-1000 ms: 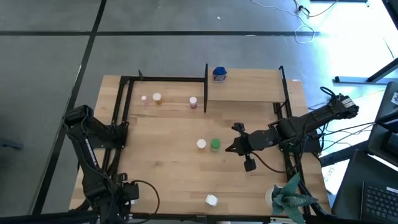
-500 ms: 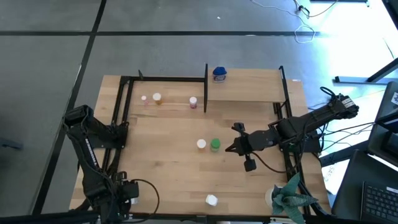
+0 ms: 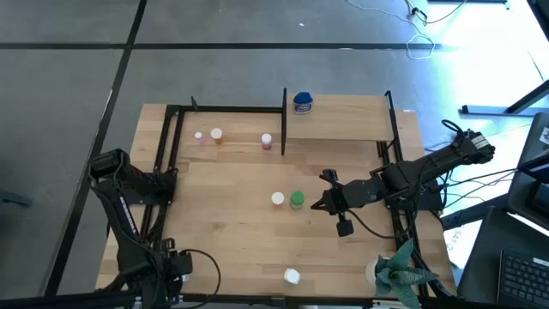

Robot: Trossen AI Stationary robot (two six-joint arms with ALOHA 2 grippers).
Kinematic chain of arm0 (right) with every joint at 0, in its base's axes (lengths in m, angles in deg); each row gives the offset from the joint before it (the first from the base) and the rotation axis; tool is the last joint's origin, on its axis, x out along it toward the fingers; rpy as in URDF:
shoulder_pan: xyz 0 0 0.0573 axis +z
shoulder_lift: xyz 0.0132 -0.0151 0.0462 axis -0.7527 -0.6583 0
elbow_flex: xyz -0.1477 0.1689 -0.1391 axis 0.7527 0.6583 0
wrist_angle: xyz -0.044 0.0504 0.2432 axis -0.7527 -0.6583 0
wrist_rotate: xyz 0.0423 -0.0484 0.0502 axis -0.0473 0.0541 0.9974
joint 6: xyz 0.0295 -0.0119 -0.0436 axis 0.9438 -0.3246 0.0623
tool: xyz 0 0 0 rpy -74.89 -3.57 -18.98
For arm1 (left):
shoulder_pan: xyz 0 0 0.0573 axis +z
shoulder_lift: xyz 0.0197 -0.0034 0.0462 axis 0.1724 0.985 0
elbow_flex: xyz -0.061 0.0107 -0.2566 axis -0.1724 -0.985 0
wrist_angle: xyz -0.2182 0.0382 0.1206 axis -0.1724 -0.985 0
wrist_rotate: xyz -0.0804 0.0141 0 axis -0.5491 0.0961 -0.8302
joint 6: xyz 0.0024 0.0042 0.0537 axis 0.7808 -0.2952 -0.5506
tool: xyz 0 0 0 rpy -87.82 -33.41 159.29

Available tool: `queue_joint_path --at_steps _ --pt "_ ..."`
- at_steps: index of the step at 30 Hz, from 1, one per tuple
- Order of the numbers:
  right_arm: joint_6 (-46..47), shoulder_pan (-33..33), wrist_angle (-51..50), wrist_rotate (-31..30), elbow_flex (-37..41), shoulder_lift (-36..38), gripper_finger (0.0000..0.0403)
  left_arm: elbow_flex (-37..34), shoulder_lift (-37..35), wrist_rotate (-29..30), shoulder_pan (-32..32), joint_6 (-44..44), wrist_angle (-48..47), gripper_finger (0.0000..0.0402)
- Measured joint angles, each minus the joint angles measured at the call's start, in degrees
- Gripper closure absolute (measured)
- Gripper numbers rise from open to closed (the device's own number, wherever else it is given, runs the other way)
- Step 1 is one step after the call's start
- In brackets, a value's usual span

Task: Pick and place medicine bottles onto shelf by color
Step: Put the left white medicine bottle on the shelf

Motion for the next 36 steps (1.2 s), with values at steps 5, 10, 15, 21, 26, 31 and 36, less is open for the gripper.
queue_joint_path --at_steps 5,10,15,21,26,31,36 --pt "0.0 0.0 0.0 0.0 0.0 0.0 0.0395 0.0 0.0 -0.4 0.0 0.1 0.0 0.0192" --pt "0.0 0.0 0.0 0.0 0.0 0.0 0.0395 0.0 0.0 -0.4 0.0 0.2 0.0 0.0192" --pt "0.0 0.0 0.0 0.0 0.0 0.0 0.0395 0.0 0.0 -0.4 0.0 0.2 0.0 0.0192" --pt "0.0 0.0 0.0 0.0 0.0 0.0 0.0395 0.0 0.0 -0.8 0.0 1.7 0.0 0.0192" --pt "-0.1 0.0 0.0 0.0 0.0 0.0 0.0395 0.0 0.0 -0.8 0.0 1.7 0.4 0.0192" --pt "-0.1 0.0 -0.2 0.0 0.0 0.0 0.0395 0.0 0.0 -0.8 0.0 1.7 0.4 0.0192" --pt "-0.1 0.0 -0.5 0.0 0.0 0.0 0.0395 0.0 0.0 -0.8 0.0 1.7 0.4 0.0192"
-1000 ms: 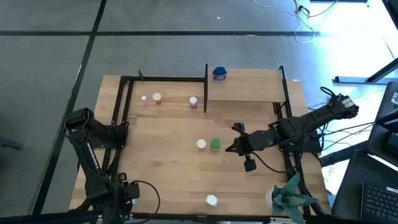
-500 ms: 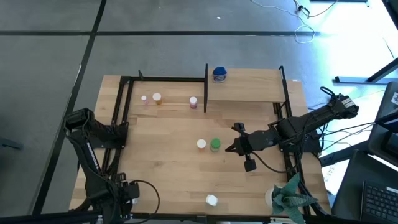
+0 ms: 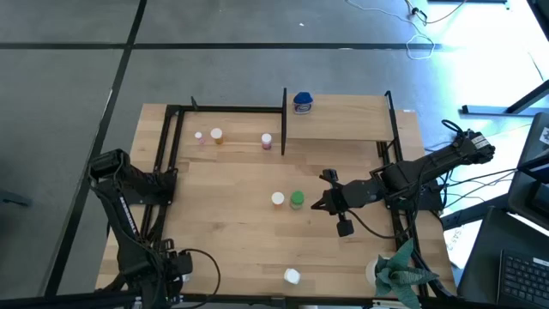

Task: Pick and place medicine bottles onto shelf by color
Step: Put the left white medicine bottle on the shelf

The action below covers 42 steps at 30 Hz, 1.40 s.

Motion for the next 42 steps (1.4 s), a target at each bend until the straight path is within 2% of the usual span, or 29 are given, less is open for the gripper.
queue_joint_path --at_steps 28,37,42 --pt "0.0 0.0 0.0 0.0 0.0 0.0 0.0395 0.0 3.9 -2.4 0.2 -0.5 0.0 0.0193" --pt "0.0 0.0 0.0 -0.1 0.0 0.0 0.0395 0.0 3.8 -2.4 1.4 -0.5 0.0 0.0245" --pt "0.0 0.0 0.0 -0.1 0.0 0.0 0.0395 0.0 3.8 -2.4 2.3 -0.6 0.0 0.0249"
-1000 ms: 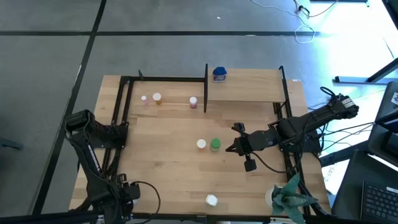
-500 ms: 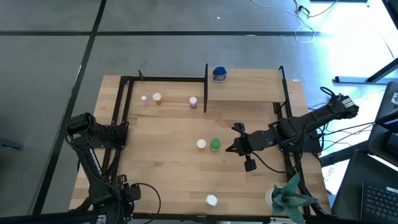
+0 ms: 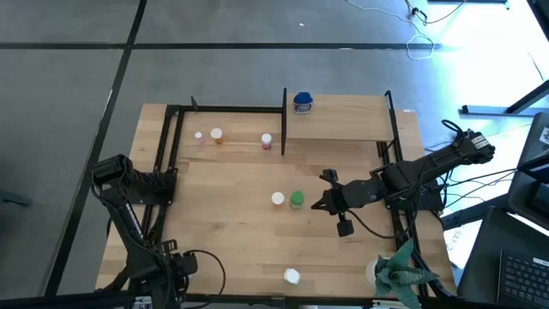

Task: Pick and place medicine bottles onto shelf by color
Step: Put the left white medicine bottle on the shelf

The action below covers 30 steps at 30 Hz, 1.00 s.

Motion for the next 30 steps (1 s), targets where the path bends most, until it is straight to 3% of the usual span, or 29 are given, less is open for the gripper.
queue_joint_path --at_steps 16,23,30 --pt "0.1 0.0 0.0 0.1 0.0 0.0 0.0395 0.1 -5.9 -0.9 8.0 -6.5 -0.7 0.0250" --pt "0.1 0.0 0.0 0.1 0.0 0.0 0.0395 1.4 -8.8 -0.8 14.5 -17.0 -1.6 0.0250" --pt "-0.1 0.0 -0.1 0.1 0.0 0.0 0.0395 9.8 -9.1 3.9 21.1 -29.0 -12.2 0.0250"
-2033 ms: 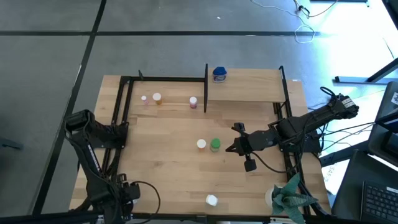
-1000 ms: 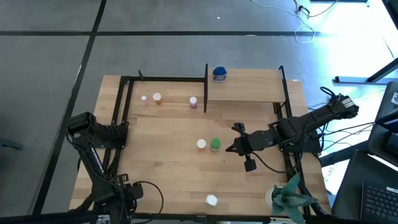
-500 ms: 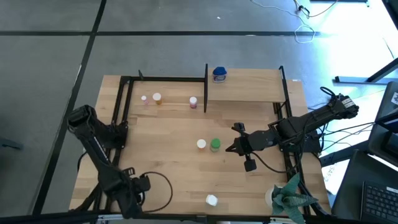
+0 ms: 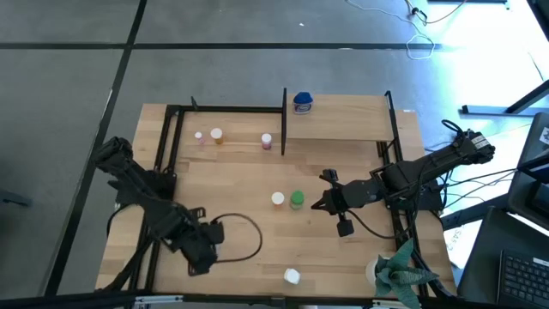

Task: Pick and place medicine bottles onto shelf by color
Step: Put the left white medicine bottle on the shelf

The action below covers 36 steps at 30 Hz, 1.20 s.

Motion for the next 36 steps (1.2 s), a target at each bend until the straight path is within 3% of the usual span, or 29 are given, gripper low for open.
queue_joint_path --at_steps 6,16,28,36 --pt "-1.4 0.0 -1.9 -1.1 0.0 1.1 0.0395 8.4 0.0 5.1 5.4 -8.6 -7.0 0.0250" --pt "1.1 0.0 -7.7 -11.1 0.0 7.4 0.0395 18.7 0.0 11.0 17.8 -25.4 -8.2 0.0250" --pt "4.8 -1.2 -11.4 -12.6 0.0 11.4 0.0395 24.2 0.0 9.5 32.4 -52.1 2.4 0.0250" --pt "3.9 -5.2 -11.3 -12.6 0.0 11.4 0.0394 24.2 0.6 9.6 40.0 -58.2 6.6 0.0250"
